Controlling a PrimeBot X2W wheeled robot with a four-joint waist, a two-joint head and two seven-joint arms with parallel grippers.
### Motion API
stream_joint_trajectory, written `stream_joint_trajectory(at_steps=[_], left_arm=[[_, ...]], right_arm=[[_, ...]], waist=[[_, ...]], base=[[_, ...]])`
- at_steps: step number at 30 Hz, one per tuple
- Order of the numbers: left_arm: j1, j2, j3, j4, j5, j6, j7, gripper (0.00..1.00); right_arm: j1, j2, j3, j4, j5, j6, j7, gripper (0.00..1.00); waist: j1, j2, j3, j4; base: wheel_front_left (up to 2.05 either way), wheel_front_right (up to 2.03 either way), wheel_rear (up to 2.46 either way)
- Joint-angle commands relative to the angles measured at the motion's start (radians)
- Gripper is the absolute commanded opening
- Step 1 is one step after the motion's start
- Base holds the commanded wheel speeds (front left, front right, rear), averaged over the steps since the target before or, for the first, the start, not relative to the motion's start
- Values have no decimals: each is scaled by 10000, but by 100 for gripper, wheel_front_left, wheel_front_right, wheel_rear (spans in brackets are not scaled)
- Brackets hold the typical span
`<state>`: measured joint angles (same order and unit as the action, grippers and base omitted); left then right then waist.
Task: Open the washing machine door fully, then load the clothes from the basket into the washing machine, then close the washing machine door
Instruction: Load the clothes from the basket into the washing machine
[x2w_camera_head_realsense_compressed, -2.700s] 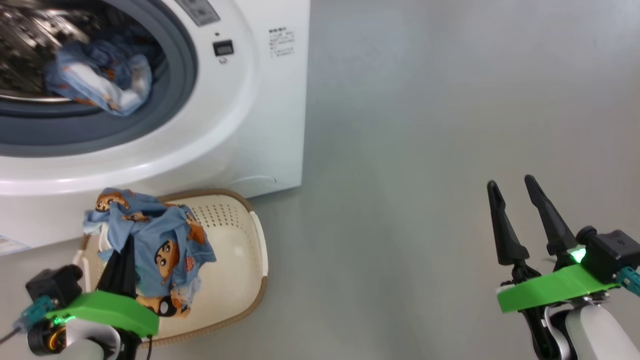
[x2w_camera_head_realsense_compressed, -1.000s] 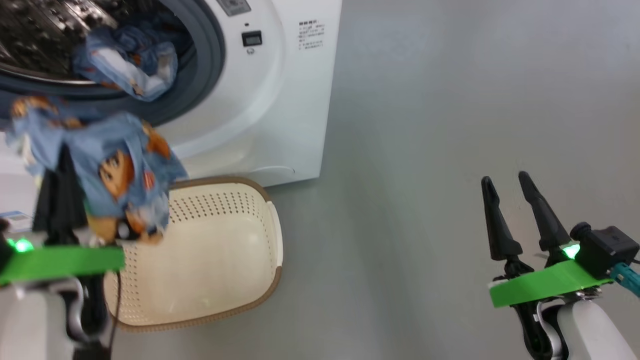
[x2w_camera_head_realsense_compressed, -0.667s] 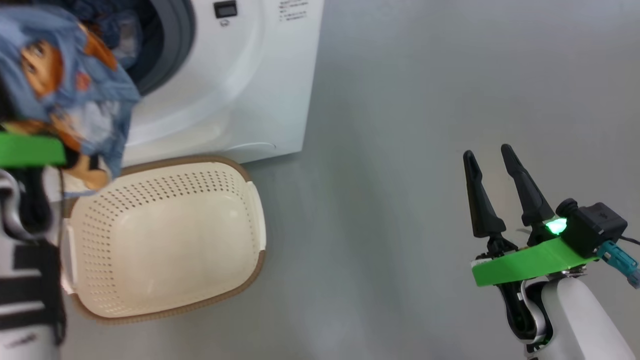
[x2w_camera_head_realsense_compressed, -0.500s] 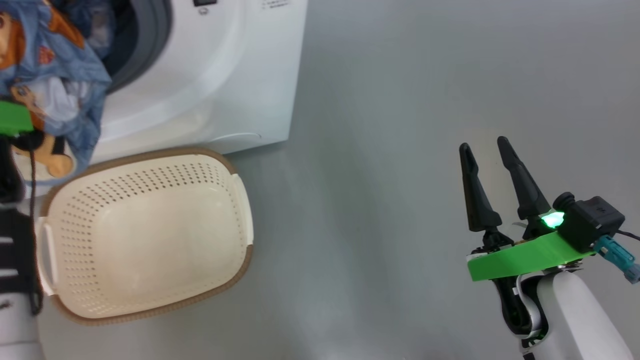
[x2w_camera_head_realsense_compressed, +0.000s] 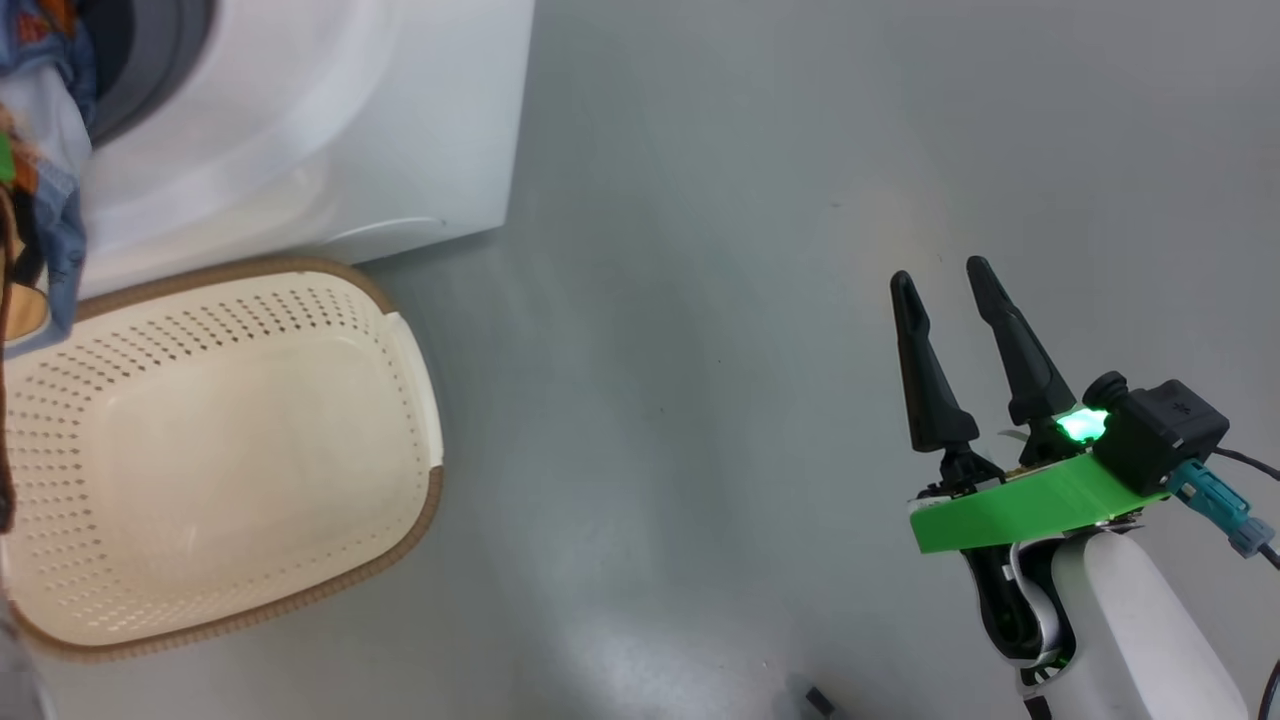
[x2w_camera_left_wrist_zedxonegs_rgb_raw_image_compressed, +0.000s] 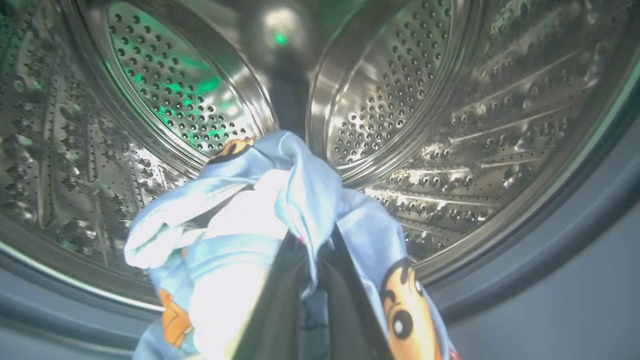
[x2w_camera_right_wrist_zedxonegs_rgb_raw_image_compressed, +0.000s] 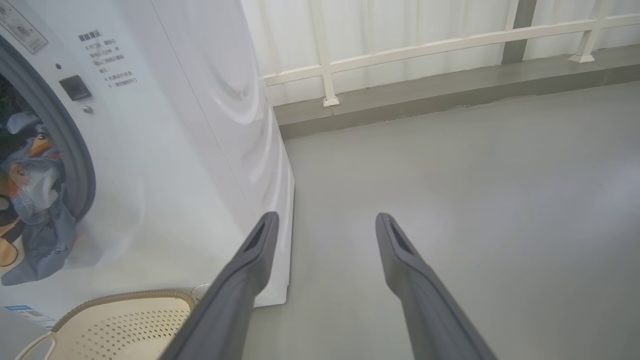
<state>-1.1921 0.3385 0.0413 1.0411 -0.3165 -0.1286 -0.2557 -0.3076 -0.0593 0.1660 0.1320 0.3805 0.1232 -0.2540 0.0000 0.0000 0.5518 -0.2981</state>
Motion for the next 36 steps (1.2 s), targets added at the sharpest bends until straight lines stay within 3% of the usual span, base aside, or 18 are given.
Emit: stream_joint_trajectory(at_steps=[1, 8, 17, 20, 32, 33, 34, 35, 36], left_arm=[[-242, 524, -1, -47, 134, -21, -61, 0], [-1277, 912, -319, 406, 579, 30, -61, 0], [-1533, 1201, 387, -2874, 1107, 107, -61, 0], [-1170, 1183, 703, -3408, 1259, 82, -61, 0], [-1032, 1234, 654, -546, 1800, 102, -61, 0], [-1118, 1244, 612, -328, 1840, 118, -61, 11], [-1204, 1268, 534, -115, 1914, 130, -61, 30], [-1278, 1279, 462, 186, 1972, 150, -61, 56], [-1343, 1286, 368, 545, 2044, 171, -18, 100]], right_arm=[[-124, 17, 262, -270, 122, 75, -78, 100], [-220, 65, 587, -336, 178, 75, -78, 100], [-286, 86, 677, -464, 262, 75, -78, 100], [-287, 88, 726, -488, 350, 75, -78, 100], [-253, 90, 821, -519, 371, 75, -78, 100], [-249, 90, 811, -524, 356, 75, -78, 100], [-245, 90, 803, -524, 342, 75, -78, 100], [-243, 90, 799, -519, 331, 75, -78, 100], [-238, 90, 802, -509, 320, 75, -78, 100]], waist=[[0, 0, 159, -147], [0, 0, 366, -494], [0, 0, 706, -858], [0, 0, 754, -931], [0, 0, 622, -870], [0, 0, 600, -848], [0, 0, 581, -827], [0, 0, 554, -804], [0, 0, 519, -782]], base=[[0, 0, 0], [0, 0, 0], [0, 0, 0], [0, 0, 0], [0, 0, 0], [0, 0, 0], [0, 0, 0], [0, 0, 0], [0, 0, 0]])
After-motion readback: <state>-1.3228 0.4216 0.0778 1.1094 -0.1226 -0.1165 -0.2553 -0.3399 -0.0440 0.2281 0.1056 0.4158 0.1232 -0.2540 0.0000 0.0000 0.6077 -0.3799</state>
